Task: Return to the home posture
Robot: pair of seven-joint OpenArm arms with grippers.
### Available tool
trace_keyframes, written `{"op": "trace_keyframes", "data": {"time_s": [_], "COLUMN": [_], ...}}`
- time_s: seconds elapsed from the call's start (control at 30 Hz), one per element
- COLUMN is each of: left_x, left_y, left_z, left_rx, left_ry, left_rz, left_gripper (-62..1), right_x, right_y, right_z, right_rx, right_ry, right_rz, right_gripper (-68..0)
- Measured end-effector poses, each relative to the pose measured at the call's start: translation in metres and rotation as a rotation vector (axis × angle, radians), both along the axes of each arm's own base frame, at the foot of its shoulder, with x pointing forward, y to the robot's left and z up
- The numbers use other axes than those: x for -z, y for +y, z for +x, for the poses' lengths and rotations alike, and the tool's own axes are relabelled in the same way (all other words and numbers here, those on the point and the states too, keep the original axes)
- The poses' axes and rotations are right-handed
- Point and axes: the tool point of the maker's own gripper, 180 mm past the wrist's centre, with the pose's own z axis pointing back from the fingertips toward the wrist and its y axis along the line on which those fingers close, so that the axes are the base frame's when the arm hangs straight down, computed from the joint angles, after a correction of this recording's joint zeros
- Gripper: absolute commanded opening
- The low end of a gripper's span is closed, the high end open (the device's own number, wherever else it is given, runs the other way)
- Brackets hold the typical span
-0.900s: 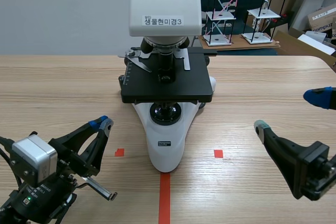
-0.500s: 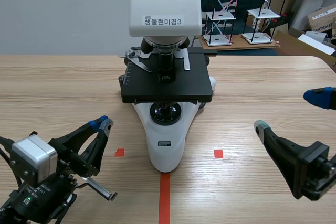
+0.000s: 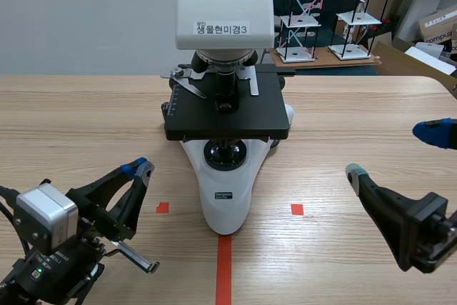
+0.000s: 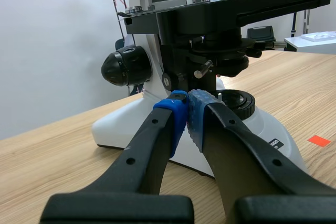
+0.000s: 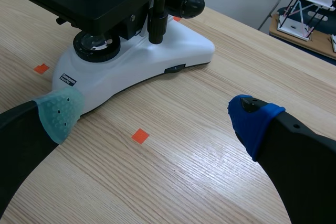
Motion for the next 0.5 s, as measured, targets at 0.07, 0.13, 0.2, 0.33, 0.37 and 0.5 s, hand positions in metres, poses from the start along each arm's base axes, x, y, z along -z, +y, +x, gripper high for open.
{"op": "trace_keyframes", "data": {"time_s": [0.07,0.13,0.2,0.33,0.37,0.5], "left_x": [0.000,0.000,-0.002,-0.009,-0.008,-0.004], "left_y": [0.000,0.000,0.000,0.005,0.007,0.016], "left_z": [0.000,0.000,-0.001,-0.015,-0.021,-0.045], "left_rx": [0.000,0.000,0.002,0.022,0.028,0.035], "left_ry": [0.000,0.000,-0.009,-0.047,-0.036,0.037], "left_rz": [0.000,0.000,-0.005,-0.015,-0.004,0.035], "left_gripper": [-59.2,-59.2,-55.8,-32.0,-27.2,-19.6], "right_x": [0.000,0.000,0.000,0.000,0.000,0.000], "right_y": [0.000,0.000,0.000,0.000,0.000,0.000], "right_z": [0.000,0.000,0.000,0.000,0.000,0.000], "right_rx": [0.000,0.000,0.000,0.000,0.000,0.000], "right_ry": [0.000,0.000,0.000,0.000,0.000,0.001], "right_rz": [0.000,0.000,0.000,0.000,0.000,0.000], "right_gripper": [-7.1,-7.1,-7.1,-7.1,-7.1,-7.1]}}
